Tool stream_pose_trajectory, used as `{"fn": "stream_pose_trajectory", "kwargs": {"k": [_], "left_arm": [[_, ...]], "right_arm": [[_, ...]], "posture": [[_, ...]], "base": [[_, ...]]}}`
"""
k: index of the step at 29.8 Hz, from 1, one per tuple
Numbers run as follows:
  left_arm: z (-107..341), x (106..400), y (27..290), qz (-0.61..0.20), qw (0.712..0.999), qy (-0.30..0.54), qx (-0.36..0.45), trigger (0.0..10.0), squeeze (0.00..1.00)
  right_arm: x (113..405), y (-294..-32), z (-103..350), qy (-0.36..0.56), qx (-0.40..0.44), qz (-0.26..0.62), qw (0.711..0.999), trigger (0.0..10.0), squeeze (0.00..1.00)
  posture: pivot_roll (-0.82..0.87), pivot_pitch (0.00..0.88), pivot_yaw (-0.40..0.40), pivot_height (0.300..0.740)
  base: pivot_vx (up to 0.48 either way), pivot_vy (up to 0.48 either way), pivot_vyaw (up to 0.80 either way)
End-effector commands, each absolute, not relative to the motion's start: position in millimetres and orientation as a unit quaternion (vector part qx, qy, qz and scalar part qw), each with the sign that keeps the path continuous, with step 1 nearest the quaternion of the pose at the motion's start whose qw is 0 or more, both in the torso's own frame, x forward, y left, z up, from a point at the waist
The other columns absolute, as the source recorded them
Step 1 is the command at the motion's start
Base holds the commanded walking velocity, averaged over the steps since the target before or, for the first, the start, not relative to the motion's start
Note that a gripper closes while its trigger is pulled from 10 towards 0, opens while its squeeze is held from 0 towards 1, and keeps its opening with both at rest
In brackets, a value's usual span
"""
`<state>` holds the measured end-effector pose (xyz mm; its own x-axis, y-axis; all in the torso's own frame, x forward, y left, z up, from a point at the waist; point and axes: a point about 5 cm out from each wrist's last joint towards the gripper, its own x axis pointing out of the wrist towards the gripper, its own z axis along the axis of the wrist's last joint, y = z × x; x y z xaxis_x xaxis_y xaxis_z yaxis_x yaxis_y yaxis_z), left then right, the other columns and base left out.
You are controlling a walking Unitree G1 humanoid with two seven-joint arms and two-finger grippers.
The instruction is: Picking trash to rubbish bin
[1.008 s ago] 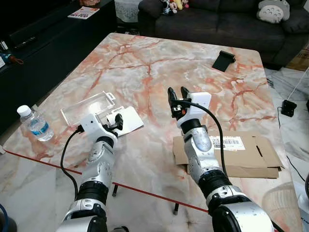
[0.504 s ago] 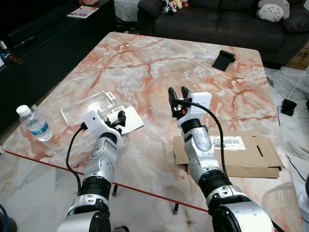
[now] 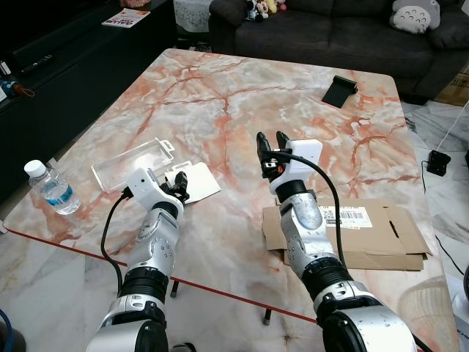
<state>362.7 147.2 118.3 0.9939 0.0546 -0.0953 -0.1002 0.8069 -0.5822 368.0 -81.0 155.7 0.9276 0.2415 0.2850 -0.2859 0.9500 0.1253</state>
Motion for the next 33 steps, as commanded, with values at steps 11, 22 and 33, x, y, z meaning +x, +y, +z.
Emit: {"fn": "stream_pose_trajectory", "kwargs": {"k": [11,22,33], "left_arm": [[130.1,367.3,140.7,0.029,0.947,0.028,-0.317,0.0,0.0],[129.5,367.5,139.9,0.028,0.944,0.032,-0.327,0.0,0.0],[132.3,367.3,137.1,0.019,0.953,0.021,-0.303,0.0,0.0]], "right_arm": [[367.7,-82.0,152.8,-0.127,0.084,0.132,0.979,10.0,0.0],[367.8,-81.9,152.8,-0.126,0.085,0.133,0.979,10.0,0.0],[368.1,-81.9,153.1,-0.126,0.085,0.132,0.98,10.0,0.0]], "posture": [[0.12,0.115,-0.007,0.74],[0.12,0.115,-0.006,0.74],[0.12,0.114,-0.007,0.74]], "base": [[0.0,0.0,0.0],[0.0,0.0,0.0],[0.0,0.0,0.0]]}}
